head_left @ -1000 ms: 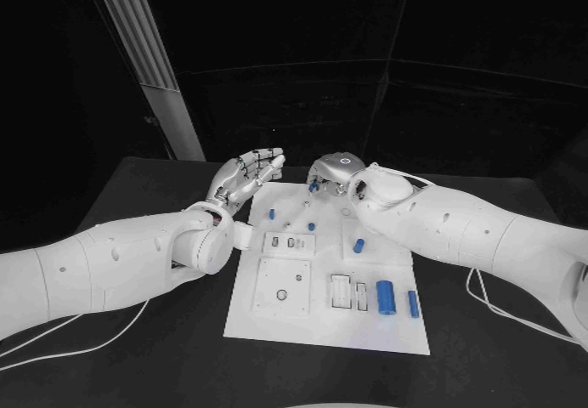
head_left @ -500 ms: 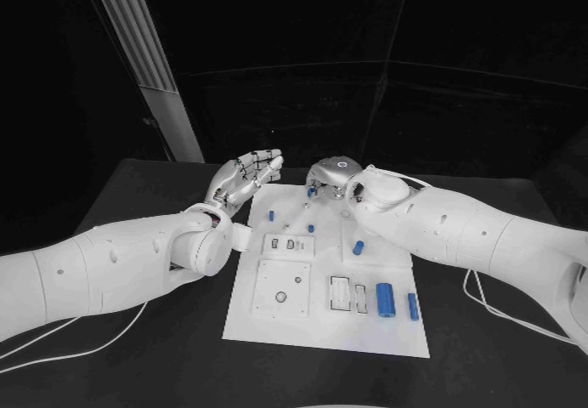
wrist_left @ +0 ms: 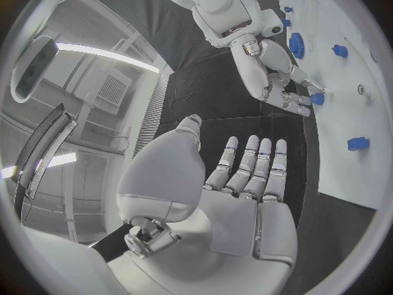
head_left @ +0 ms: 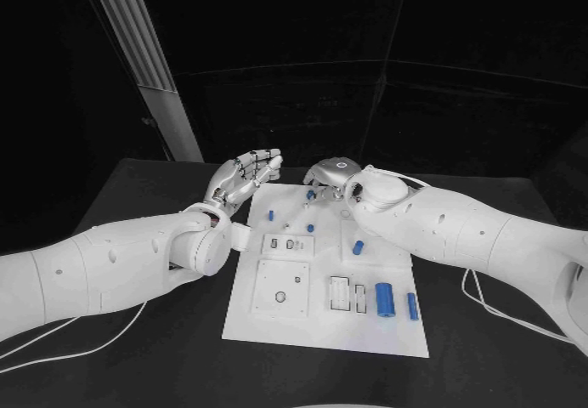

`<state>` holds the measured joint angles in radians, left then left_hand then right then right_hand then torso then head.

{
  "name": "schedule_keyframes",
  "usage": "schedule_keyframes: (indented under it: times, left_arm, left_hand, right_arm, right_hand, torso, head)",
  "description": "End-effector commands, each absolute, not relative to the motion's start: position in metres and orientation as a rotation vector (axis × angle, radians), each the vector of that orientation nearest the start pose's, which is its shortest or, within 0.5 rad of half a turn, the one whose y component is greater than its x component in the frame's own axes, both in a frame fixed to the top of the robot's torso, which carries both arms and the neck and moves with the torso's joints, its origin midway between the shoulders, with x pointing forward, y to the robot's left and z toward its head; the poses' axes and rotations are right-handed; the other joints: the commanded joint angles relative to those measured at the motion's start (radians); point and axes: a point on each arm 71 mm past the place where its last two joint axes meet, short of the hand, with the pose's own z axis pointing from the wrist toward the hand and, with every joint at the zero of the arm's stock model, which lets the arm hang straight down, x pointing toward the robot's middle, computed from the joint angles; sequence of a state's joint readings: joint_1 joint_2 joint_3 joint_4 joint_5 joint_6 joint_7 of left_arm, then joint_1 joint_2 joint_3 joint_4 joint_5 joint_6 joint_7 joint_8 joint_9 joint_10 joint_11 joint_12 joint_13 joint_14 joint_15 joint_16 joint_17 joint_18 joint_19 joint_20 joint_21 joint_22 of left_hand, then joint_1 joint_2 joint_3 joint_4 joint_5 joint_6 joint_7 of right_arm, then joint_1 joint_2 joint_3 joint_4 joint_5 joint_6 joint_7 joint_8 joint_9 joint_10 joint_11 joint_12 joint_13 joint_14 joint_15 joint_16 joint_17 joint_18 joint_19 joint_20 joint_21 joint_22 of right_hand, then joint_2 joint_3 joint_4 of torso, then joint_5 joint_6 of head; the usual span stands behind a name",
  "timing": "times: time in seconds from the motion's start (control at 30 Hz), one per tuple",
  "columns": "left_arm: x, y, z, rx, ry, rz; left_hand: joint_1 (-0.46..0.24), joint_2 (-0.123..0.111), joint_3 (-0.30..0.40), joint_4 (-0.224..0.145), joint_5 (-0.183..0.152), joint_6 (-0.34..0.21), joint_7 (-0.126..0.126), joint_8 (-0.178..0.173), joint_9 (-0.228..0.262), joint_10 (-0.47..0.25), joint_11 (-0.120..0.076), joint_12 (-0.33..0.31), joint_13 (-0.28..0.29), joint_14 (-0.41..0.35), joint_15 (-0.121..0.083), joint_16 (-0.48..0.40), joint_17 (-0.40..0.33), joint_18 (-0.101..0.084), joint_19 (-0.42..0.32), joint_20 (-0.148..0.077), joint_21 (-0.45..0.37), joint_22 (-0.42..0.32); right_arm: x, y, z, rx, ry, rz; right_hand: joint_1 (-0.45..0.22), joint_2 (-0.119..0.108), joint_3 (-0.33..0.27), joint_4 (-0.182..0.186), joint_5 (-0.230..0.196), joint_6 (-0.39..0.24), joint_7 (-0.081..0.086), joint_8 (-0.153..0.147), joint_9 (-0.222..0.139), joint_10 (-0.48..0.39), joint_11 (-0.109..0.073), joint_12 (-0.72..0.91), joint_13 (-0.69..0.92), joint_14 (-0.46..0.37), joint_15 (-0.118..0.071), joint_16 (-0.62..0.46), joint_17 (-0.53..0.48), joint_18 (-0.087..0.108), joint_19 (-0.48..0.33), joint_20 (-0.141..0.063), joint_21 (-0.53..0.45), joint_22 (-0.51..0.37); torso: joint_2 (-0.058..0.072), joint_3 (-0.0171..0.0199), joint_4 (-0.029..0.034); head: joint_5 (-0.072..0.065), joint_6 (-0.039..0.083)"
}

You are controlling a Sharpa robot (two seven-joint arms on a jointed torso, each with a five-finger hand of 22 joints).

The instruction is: Assemble the parts on the task board

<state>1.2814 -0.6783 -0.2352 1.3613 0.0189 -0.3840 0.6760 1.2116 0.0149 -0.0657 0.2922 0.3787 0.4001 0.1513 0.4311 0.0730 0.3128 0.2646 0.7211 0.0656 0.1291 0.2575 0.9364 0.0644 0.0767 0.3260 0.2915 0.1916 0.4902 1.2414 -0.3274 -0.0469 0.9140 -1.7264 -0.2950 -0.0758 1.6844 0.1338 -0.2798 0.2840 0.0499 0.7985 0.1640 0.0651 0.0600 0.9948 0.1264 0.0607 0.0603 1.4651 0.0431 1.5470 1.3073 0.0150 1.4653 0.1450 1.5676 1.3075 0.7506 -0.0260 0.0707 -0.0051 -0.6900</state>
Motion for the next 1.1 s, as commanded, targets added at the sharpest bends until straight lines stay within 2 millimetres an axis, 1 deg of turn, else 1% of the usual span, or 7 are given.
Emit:
schedule_keyframes:
  times: [0.03, 0.2, 0.43, 0.77, 0.87, 0.97, 1.1]
  left_arm:
    - [0.501, 0.182, -0.173, -0.678, 0.999, -1.696]
    - [0.503, 0.182, -0.174, -0.677, 0.999, -1.693]
    - [0.507, 0.183, -0.174, -0.674, 0.998, -1.680]
    - [0.513, 0.184, -0.176, -0.671, 0.997, -1.666]
    - [0.514, 0.183, -0.177, -0.672, 0.999, -1.666]
    - [0.514, 0.183, -0.178, -0.674, 1.002, -1.668]
    - [0.514, 0.183, -0.178, -0.676, 1.005, -1.669]
  left_hand:
    - [0.003, 0.012, -0.001, 0.001, 0.004, -0.008, 0.144, 0.006, -0.001, -0.003, 0.001, 0.003, -0.001, 0.004, 0.005, 0.006, 0.001, 0.005, -0.008, 0.000, 0.004, -0.001]
    - [0.003, 0.012, -0.001, 0.001, 0.004, -0.008, 0.144, 0.006, -0.001, -0.003, 0.001, 0.003, -0.001, 0.004, 0.005, 0.006, 0.001, 0.005, -0.008, 0.000, 0.004, -0.001]
    - [0.003, 0.012, -0.001, 0.001, 0.004, -0.008, 0.144, 0.006, -0.001, -0.003, 0.001, 0.003, -0.001, 0.004, 0.005, 0.006, 0.001, 0.005, -0.008, 0.000, 0.004, -0.001]
    - [0.003, 0.012, -0.002, 0.000, 0.005, -0.007, 0.144, 0.008, -0.001, -0.003, 0.001, 0.003, -0.001, 0.003, 0.005, 0.006, 0.001, 0.005, -0.009, 0.000, 0.004, -0.002]
    - [0.004, 0.012, -0.002, 0.000, 0.005, -0.007, 0.144, 0.008, -0.001, -0.003, 0.001, 0.003, -0.001, 0.003, 0.005, 0.007, 0.001, 0.005, -0.010, 0.000, 0.004, -0.002]
    - [0.004, 0.012, -0.002, 0.000, 0.005, -0.008, 0.144, 0.008, -0.001, -0.003, 0.001, 0.003, -0.001, 0.003, 0.005, 0.007, 0.001, 0.004, -0.011, 0.000, 0.003, -0.003]
    - [0.004, 0.012, -0.002, 0.000, 0.005, -0.008, 0.144, 0.008, -0.001, -0.003, 0.001, 0.003, -0.001, 0.003, 0.005, 0.007, 0.001, 0.004, -0.012, 0.000, 0.003, -0.005]
  right_arm:
    - [0.578, -0.097, -0.188, -0.399, 1.540, 0.397]
    - [0.576, -0.101, -0.179, -0.340, 1.435, 0.446]
    - [0.563, -0.126, -0.165, -0.135, 1.320, 0.617]
    - [0.534, -0.195, -0.157, 0.156, 1.393, 0.811]
    - [0.529, -0.208, -0.157, 0.157, 1.416, 0.826]
    - [0.526, -0.218, -0.159, 0.095, 1.455, 0.810]
    - [0.525, -0.226, -0.161, 0.037, 1.483, 0.781]
  right_hand:
    - [-0.046, -0.018, -0.010, 0.001, -0.003, -0.164, -0.004, -0.014, -0.008, -0.048, 0.006, 0.001, 0.002, 0.070, 0.016, -0.002, 0.062, -0.015, 0.105, 0.012, 0.003, 0.263]
    - [-0.085, -0.033, 0.001, 0.000, -0.003, -0.250, -0.006, -0.015, -0.009, -0.066, 0.017, 0.009, 0.005, 0.065, 0.023, -0.005, 0.040, -0.015, 0.105, 0.024, 0.003, 0.263]
    - [-0.122, -0.036, 0.037, -0.001, -0.003, -0.003, 0.039, 0.043, 0.024, -0.022, 0.019, 0.039, 0.011, 0.059, 0.023, -0.009, 0.015, -0.015, 0.105, 0.029, 0.003, 0.263]
    - [-0.210, -0.035, 0.021, 0.005, -0.003, 0.051, 0.036, 0.052, 0.027, 0.052, 0.009, 0.080, 0.017, 0.041, 0.015, -0.025, -0.063, -0.010, 0.092, 0.024, -0.008, 0.247]
    - [-0.245, -0.035, 0.011, 0.004, -0.002, 0.044, 0.031, 0.042, 0.022, 0.085, -0.001, 0.102, 0.025, 0.011, 0.008, -0.049, -0.163, 0.003, 0.057, 0.018, -0.035, 0.209]
    - [-0.294, -0.040, -0.006, -0.005, -0.001, 0.004, 0.028, 0.017, 0.013, 0.123, -0.011, 0.149, 0.052, -0.114, 0.002, -0.136, -0.431, 0.045, -0.089, 0.010, -0.142, 0.075]
    - [-0.352, -0.056, -0.024, 0.006, -0.002, -0.051, 0.007, 0.006, 0.009, 0.149, -0.033, 0.274, 0.138, -0.132, -0.012, -0.110, -0.324, 0.077, -0.236, 0.000, -0.241, -0.021]
  torso:
    - [0.000, -0.0001, 0.0005]
    - [-0.001, 0.0003, -0.0003]
    - [-0.007, 0.0004, -0.0031]
    - [-0.023, -0.0028, -0.0122]
    - [-0.025, -0.0028, -0.0136]
    - [-0.025, -0.0019, -0.0155]
    - [-0.026, -0.0024, -0.0172]
  head:
    - [0.001, 0.000]
    - [0.003, -0.003]
    - [0.007, -0.005]
    - [-0.016, -0.009]
    - [-0.026, -0.008]
    - [-0.032, -0.008]
    - [-0.042, -0.008]
